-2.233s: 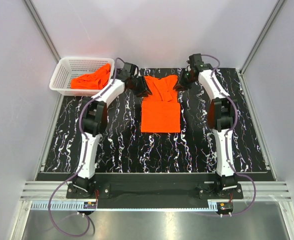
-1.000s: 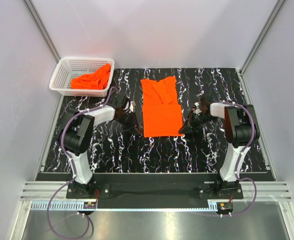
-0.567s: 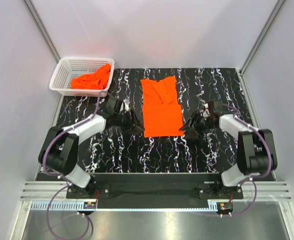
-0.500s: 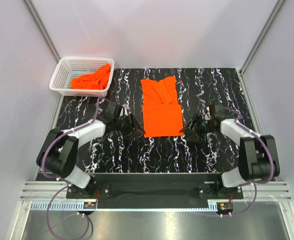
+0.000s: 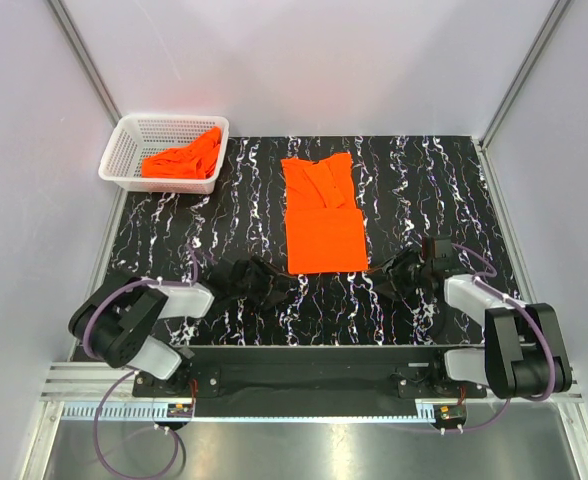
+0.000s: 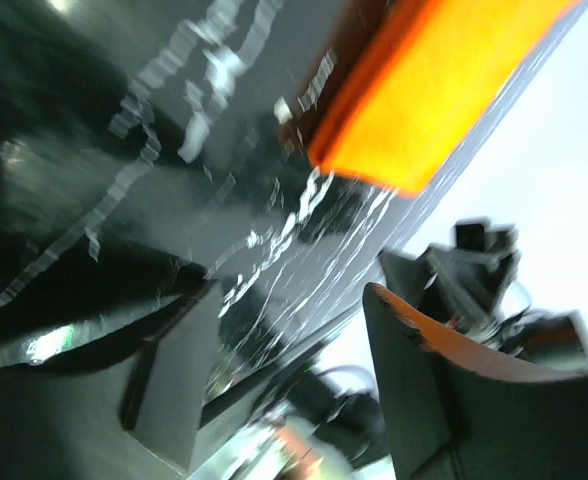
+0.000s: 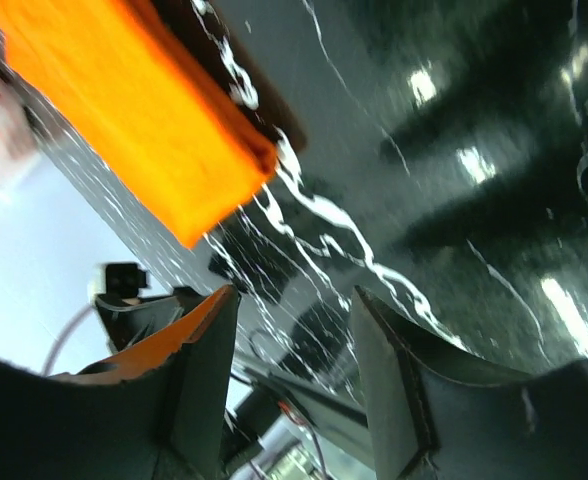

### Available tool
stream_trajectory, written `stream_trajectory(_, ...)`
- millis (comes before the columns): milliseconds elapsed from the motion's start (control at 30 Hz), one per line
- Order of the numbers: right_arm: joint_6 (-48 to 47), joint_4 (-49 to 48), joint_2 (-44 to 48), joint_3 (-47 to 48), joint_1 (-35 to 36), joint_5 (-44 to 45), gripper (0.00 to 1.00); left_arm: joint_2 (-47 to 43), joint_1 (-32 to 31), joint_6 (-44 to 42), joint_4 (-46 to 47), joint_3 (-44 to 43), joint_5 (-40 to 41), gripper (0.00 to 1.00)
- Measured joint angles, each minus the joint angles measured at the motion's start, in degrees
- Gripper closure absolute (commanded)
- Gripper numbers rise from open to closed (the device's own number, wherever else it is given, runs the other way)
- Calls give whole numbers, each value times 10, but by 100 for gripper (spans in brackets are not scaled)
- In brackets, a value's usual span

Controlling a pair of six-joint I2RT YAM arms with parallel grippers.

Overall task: Fold and stack the t-shirts
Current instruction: Fold the tshirt

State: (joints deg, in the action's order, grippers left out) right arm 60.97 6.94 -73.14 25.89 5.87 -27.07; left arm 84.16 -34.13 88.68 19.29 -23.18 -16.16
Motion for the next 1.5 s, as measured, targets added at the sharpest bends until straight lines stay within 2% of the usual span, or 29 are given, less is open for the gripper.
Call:
stream_trajectory(200, 20, -64, -49, -4, 2, 12, 45, 33, 0, 93, 55, 10, 40, 44)
stream_trajectory(467, 25, -113, -103, 11, 6, 10, 47, 73, -1, 177, 50, -23, 59, 50)
stream_trajectory(667, 25, -127, -136, 35, 6, 9, 48, 90, -1, 181, -17, -73, 71, 55)
stream_trajectory(1233, 42, -149, -170, 52, 18, 9, 56, 86, -2, 216, -36, -72, 85, 61)
stream_trajectory(1467, 52, -158, -182, 55, 20, 9, 62, 98, 1, 216, -21, -72, 85, 71)
stream_trajectory(1500, 54, -161, -185, 55, 20, 8, 62, 101, 3, 216, -17, -72, 84, 75)
